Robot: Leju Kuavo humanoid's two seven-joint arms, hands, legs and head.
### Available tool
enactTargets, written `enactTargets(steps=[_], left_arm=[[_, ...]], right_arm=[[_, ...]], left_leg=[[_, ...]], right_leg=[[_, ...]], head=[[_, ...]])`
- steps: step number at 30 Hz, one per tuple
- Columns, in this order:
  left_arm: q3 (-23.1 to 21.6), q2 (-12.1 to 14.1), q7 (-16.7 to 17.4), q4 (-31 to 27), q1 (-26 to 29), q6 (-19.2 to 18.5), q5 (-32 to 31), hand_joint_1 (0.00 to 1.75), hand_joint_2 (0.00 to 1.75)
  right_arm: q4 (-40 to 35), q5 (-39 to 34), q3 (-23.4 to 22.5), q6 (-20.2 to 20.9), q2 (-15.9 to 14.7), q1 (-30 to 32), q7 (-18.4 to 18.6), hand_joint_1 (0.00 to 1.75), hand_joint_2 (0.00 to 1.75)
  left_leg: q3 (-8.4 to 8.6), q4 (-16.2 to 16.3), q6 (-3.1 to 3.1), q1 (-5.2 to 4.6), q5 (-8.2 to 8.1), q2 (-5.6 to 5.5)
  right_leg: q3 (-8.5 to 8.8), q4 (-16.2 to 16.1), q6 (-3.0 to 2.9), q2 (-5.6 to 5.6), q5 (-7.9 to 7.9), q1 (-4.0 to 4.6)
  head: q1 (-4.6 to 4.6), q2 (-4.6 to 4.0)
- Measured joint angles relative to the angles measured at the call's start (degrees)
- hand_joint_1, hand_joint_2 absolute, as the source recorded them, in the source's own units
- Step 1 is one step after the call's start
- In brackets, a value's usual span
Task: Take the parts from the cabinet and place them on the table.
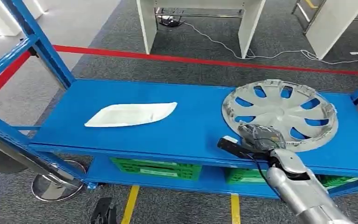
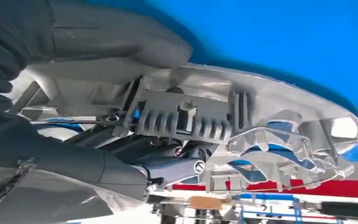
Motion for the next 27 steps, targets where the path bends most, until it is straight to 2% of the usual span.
enactTargets(steps=[1,3,4,5,6,7,8,9,10,13,14,15,16,18,19,20,21,22,23,24,25,27], left_arm=[[0.0,0.0,-0.1,0.0,0.0,0.1,0.0,0.0,0.0],[0.1,0.1,-0.3,0.0,0.1,0.2,0.0,0.0,0.0],[0.1,0.2,-0.4,0.0,0.3,0.2,0.0,0.0,0.0],[0.1,0.2,-0.5,0.0,0.4,0.3,0.0,0.0,0.0],[0.2,0.3,-0.6,0.0,0.5,0.3,0.0,0.0,0.0],[0.2,0.4,-0.7,0.0,0.5,0.4,-0.1,0.0,0.0],[0.3,0.4,-0.7,0.0,0.4,0.4,-0.3,0.0,0.0],[0.4,0.5,-0.8,0.0,0.5,0.4,-0.4,0.0,0.0],[0.5,0.5,-0.8,0.0,0.5,0.6,-0.5,0.0,0.0],[0.6,0.6,-0.8,0.0,0.8,1.1,-0.7,0.0,0.0],[0.6,0.7,-0.9,0.0,0.8,1.1,-0.9,0.0,0.0],[0.7,0.7,-0.9,0.0,0.8,1.2,-0.9,0.0,0.0],[0.7,0.7,-1.0,0.0,0.7,1.2,-0.9,0.0,0.0],[0.8,0.8,-1.1,0.0,0.8,1.3,-1.0,0.0,0.0],[0.9,0.9,-1.1,0.0,0.9,1.3,-1.0,0.0,0.0],[1.0,1.0,-1.1,0.0,1.1,1.3,-1.0,0.0,0.0],[1.0,1.0,-1.1,0.0,1.1,1.3,-1.0,0.0,0.0],[1.1,1.0,-1.2,0.0,1.1,1.3,-1.0,0.0,0.0],[1.1,1.0,-1.2,0.0,1.1,1.3,-1.0,0.0,0.0],[1.1,1.0,-1.2,0.0,1.1,1.3,-1.0,0.0,0.0],[1.2,1.1,-1.2,0.0,1.0,1.3,-1.0,0.0,0.0],[1.2,1.1,-1.2,0.0,1.1,1.4,-1.0,0.0,0.0]], right_arm=[[0.2,-0.4,0.2,-0.8,0.1,0.0,-0.6,1.75,1.75],[0.5,-0.8,0.3,-2.7,0.5,0.2,-1.6,1.75,1.75],[0.6,-0.9,0.4,-3.9,0.6,0.3,-2.0,1.75,1.75],[0.6,-0.8,0.4,-5.3,0.8,0.4,-2.5,1.75,1.75],[0.6,-0.5,0.6,-6.8,0.9,0.6,-2.9,1.75,1.75],[0.6,-0.1,0.7,-8.3,1.0,0.9,-3.1,1.75,1.75],[0.4,0.8,0.7,-10.2,1.3,1.4,-3.3,1.75,1.75],[0.1,1.5,0.7,-11.7,1.4,2.1,-3.6,1.75,1.75],[-0.5,2.6,0.7,-14.0,1.6,2.8,-3.9,1.75,1.75],[-2.6,5.1,0.8,-18.6,1.9,4.5,-5.1,1.75,1.75],[-3.4,5.6,0.8,-19.7,2.0,4.9,-5.5,1.75,1.75],[-4.4,6.0,0.8,-20.6,2.1,5.4,-5.9,1.75,1.75],[-5.2,6.5,0.8,-21.6,2.2,5.6,-6.2,1.75,1.75],[-6.2,7.9,0.7,-24.0,2.2,6.4,-7.3,1.75,1.75],[-6.8,8.6,0.6,-25.3,2.4,6.9,-7.9,1.75,1.75],[-7.3,8.9,0.5,-26.1,2.5,7.4,-8.2,1.75,1.75],[-7.7,9.2,0.5,-26.4,2.6,7.7,-8.5,1.75,1.75],[-8.0,9.2,0.5,-26.5,2.7,7.8,-8.6,1.75,1.75],[-8.4,9.3,0.4,-26.5,2.8,7.9,-8.7,1.75,1.75],[-8.7,9.3,0.2,-26.5,2.8,8.0,-8.7,1.75,1.75],[-8.8,9.3,0.2,-26.6,2.9,7.9,-8.7,1.75,1.75],[-9.3,9.6,0.2,-27.0,3.0,8.2,-8.9,1.75,1.75]], left_leg=[[-1.49,3.3,-0.35,0.14,-2.23,0.0],[-5.58,12.5,-0.78,0.33,-6.51,0.0],[-7.01,15.6,-0.92,0.33,-7.28,0.0],[-7.11,15.9,-0.97,0.38,-6.73,0.0],[-5.93,13.4,-0.93,0.43,-4.65,0.01],[-4.09,9.6,-0.83,0.44,-2.33,0.01],[-1.37,3.9,-0.63,0.44,0.49,0.01],[0.19,0.1,-0.39,0.43,1.52,0.01],[0.62,-1.2,-0.16,0.22,0.81,-0.05],[-0.2,-0.9,0.75,-0.17,0.82,-0.07],[-0.09,-1.4,1.21,0.06,1.1,-0.07],[0.17,-1.8,1.66,0.33,1.39,-0.05],[0.12,-1.8,2.05,0.38,1.39,-0.06],[0.08,-1.8,2.29,0.32,1.32,-0.11],[0.08,-1.7,2.34,0.29,1.27,-0.14],[0.15,-1.7,2.37,0.29,1.17,-0.16],[0.31,-1.7,2.32,0.29,1.03,-0.21],[0.45,-1.6,2.21,0.29,0.87,-0.25],[0.7,-1.6,2.0,0.3,0.64,-0.3],[0.79,-1.5,1.74,0.29,0.41,-0.33],[0.51,-1.3,1.4,-0.19,0.19,-0.34],[0.14,-1.1,0.97,-0.17,0.32,-0.37]], right_leg=[[-0.06,0.0,-0.4,-0.11,-0.02,-0.01],[-0.26,0.0,-0.45,-0.2,-0.01,0.03],[-0.36,0.1,-0.44,-0.2,0.01,0.03],[-0.37,0.1,-0.43,-0.19,0.01,0.03],[-0.36,0.1,-0.41,-0.17,0.01,0.03],[-0.33,0.2,-0.36,-0.17,-0.02,0.02],[-0.27,0.3,-0.19,-0.17,-0.12,0.01],[-0.42,0.4,0.0,-0.18,-0.22,0.02],[-0.96,0.8,0.4,-0.08,-0.24,0.41],[-1.53,0.6,1.3,-0.12,0.17,0.07],[-1.54,0.6,1.64,-0.11,0.07,0.08],[-2.23,1.3,1.91,-0.02,-0.89,-0.02],[-3.46,3.9,2.04,-0.01,-2.58,-0.03],[-8.05,13.5,2.21,0.02,-6.57,-0.08],[-10.12,17.3,2.31,0.04,-7.63,-0.06],[-11.17,18.8,2.31,0.05,-7.31,-0.06],[-10.75,17.3,2.25,0.03,-5.54,-0.07],[-9.22,13.6,2.13,0.03,-3.0,-0.07],[-6.75,8.2,2.02,0.01,-0.11,-0.09],[-4.81,3.9,1.9,-0.02,1.81,-0.11],[-3.09,2.3,1.87,0.0,0.84,0.12],[-3.42,1.6,1.31,0.17,0.59,0.08]], head=[[-0.5,0.0],[-0.4,0.0],[-0.42,0.0],[-0.42,0.0],[-0.44,0.0],[-0.37,0.0],[-0.44,0.0],[-0.39,0.0],[-0.37,0.0],[-0.33,0.0],[-0.37,0.0],[-0.31,0.0],[0.02,0.0],[0.09,0.0],[0.17,0.0],[0.13,0.0],[0.15,0.0],[0.15,0.0],[0.15,0.0],[0.17,0.0],[0.11,0.0],[-0.05,0.0]])
